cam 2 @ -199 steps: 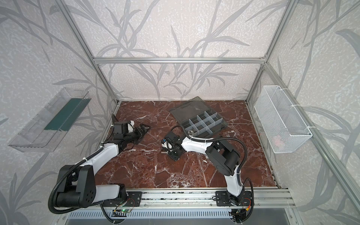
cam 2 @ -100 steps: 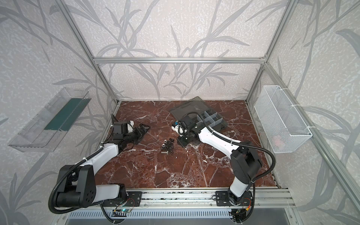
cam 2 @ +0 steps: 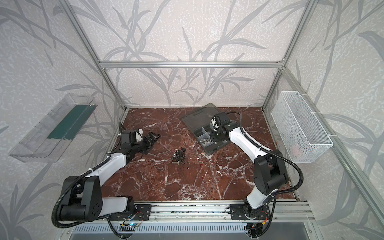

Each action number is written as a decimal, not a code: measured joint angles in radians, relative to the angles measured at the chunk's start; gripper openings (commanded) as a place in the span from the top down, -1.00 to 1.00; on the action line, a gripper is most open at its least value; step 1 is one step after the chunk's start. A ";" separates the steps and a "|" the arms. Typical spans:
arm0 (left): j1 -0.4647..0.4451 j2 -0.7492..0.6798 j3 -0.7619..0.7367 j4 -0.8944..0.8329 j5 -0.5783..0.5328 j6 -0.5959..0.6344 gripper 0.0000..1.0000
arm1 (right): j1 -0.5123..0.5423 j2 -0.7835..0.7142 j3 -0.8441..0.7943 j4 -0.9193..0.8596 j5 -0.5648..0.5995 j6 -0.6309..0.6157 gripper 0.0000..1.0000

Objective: Sort the screws and nuts into containers
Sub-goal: 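Carry the silver bolt with the right gripper toward the organizer, then lower the bolt into an empty organizer compartment and open the right gripper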

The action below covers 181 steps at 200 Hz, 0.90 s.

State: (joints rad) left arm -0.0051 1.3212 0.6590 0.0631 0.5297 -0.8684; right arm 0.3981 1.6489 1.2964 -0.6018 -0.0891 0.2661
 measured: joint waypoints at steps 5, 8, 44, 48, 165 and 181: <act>0.000 0.000 0.000 0.000 0.000 0.000 -0.99 | 0.002 0.000 -0.003 0.003 0.012 0.027 1.00; 0.000 0.000 0.000 0.000 0.000 0.000 -0.99 | 0.002 0.000 -0.005 0.005 0.019 0.043 1.00; 0.000 0.000 0.000 0.000 0.000 -0.001 -0.99 | 0.004 0.000 -0.062 0.041 0.084 0.228 1.00; 0.000 0.000 0.000 0.000 0.000 -0.001 -0.99 | 0.004 0.000 -0.068 0.043 0.092 0.246 1.00; 0.000 0.000 0.000 0.003 0.001 -0.005 -0.99 | 0.004 0.001 -0.163 0.169 0.212 0.632 1.00; 0.001 0.000 0.000 0.003 0.001 -0.005 -0.99 | 0.004 0.003 -0.164 0.187 0.213 0.663 1.00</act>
State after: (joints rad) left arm -0.0044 1.3212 0.6590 0.0666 0.5304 -0.8730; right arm 0.4019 1.6524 1.1324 -0.4152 0.1238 0.9287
